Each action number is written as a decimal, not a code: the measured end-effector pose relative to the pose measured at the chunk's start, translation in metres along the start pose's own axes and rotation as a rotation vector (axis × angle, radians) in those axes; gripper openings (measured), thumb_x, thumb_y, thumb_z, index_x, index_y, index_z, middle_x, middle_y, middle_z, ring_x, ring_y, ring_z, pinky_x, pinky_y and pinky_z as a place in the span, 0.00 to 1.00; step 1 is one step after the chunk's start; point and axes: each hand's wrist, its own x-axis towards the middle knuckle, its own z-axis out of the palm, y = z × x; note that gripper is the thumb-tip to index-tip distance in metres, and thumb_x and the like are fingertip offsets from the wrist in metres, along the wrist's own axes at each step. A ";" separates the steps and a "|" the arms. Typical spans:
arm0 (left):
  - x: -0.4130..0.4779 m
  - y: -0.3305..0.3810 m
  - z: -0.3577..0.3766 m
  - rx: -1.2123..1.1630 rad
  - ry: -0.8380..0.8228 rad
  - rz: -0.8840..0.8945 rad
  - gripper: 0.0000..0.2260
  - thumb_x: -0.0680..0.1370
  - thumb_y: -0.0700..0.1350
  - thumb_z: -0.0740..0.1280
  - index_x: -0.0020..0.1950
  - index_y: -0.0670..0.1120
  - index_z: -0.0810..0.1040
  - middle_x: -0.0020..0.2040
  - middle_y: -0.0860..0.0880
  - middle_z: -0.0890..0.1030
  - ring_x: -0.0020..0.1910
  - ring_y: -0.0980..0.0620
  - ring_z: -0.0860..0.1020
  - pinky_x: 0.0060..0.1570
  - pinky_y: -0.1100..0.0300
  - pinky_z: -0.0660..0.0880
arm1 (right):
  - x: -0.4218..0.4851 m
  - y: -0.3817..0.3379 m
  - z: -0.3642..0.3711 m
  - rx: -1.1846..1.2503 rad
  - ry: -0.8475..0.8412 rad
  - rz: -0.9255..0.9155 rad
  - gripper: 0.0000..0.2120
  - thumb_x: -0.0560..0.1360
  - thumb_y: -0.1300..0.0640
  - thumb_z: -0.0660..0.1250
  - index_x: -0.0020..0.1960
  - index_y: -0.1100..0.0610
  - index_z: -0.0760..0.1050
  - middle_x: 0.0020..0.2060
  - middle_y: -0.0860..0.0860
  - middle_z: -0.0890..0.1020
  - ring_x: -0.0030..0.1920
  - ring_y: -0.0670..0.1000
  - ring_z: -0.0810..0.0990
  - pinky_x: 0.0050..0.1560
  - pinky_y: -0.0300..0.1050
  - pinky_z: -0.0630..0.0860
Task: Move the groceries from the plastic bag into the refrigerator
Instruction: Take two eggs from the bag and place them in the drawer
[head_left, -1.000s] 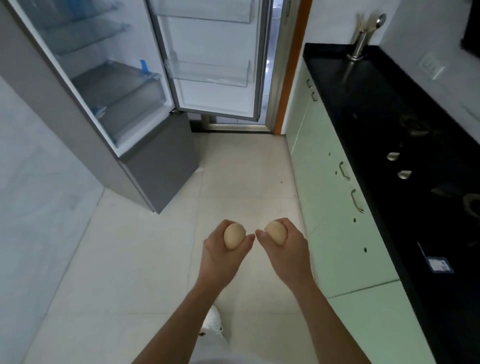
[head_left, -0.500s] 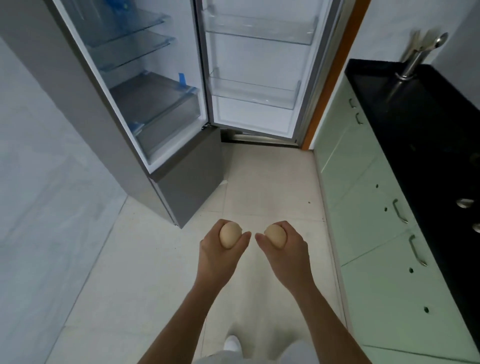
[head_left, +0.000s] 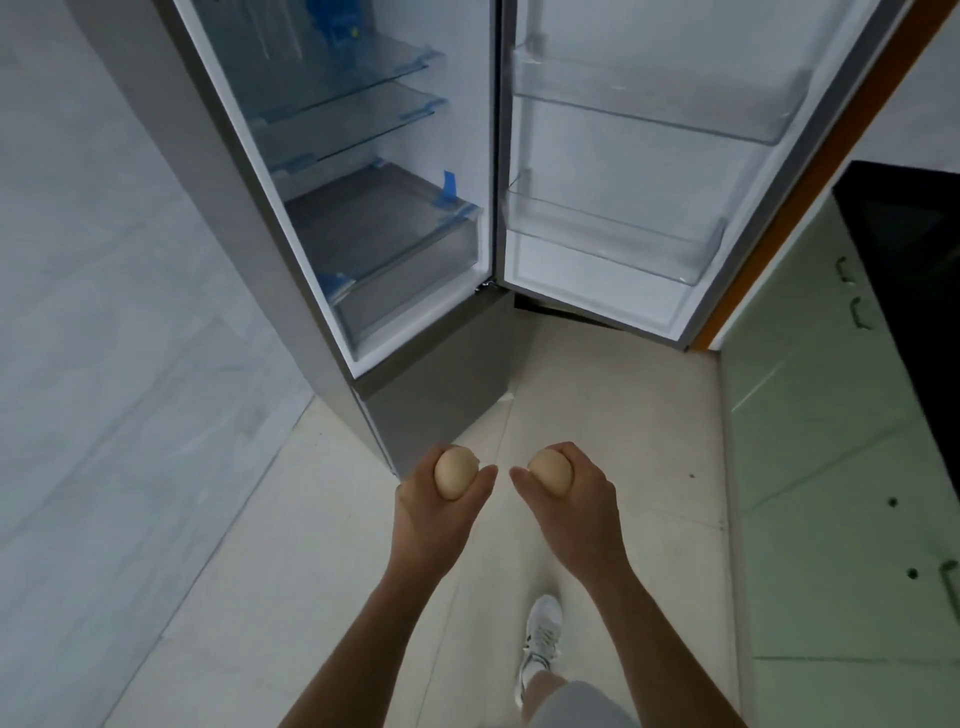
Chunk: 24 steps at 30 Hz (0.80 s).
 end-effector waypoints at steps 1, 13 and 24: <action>0.013 0.004 0.007 0.005 0.015 -0.003 0.11 0.72 0.54 0.74 0.48 0.52 0.76 0.39 0.54 0.78 0.36 0.54 0.80 0.31 0.64 0.77 | 0.018 -0.001 -0.003 -0.003 -0.006 -0.006 0.11 0.73 0.48 0.74 0.48 0.51 0.74 0.38 0.45 0.79 0.37 0.46 0.80 0.33 0.28 0.74; 0.151 0.050 0.076 -0.038 0.150 -0.055 0.11 0.73 0.54 0.74 0.47 0.53 0.76 0.39 0.51 0.79 0.36 0.51 0.81 0.33 0.56 0.81 | 0.207 -0.006 -0.022 0.060 -0.115 -0.068 0.11 0.73 0.49 0.75 0.46 0.53 0.75 0.36 0.47 0.79 0.35 0.45 0.79 0.32 0.30 0.74; 0.215 0.025 0.064 -0.016 0.323 -0.177 0.12 0.73 0.54 0.74 0.51 0.53 0.76 0.42 0.53 0.80 0.39 0.52 0.81 0.35 0.55 0.82 | 0.278 -0.016 0.046 0.052 -0.360 -0.084 0.11 0.73 0.48 0.75 0.46 0.52 0.75 0.37 0.46 0.79 0.36 0.44 0.79 0.34 0.29 0.73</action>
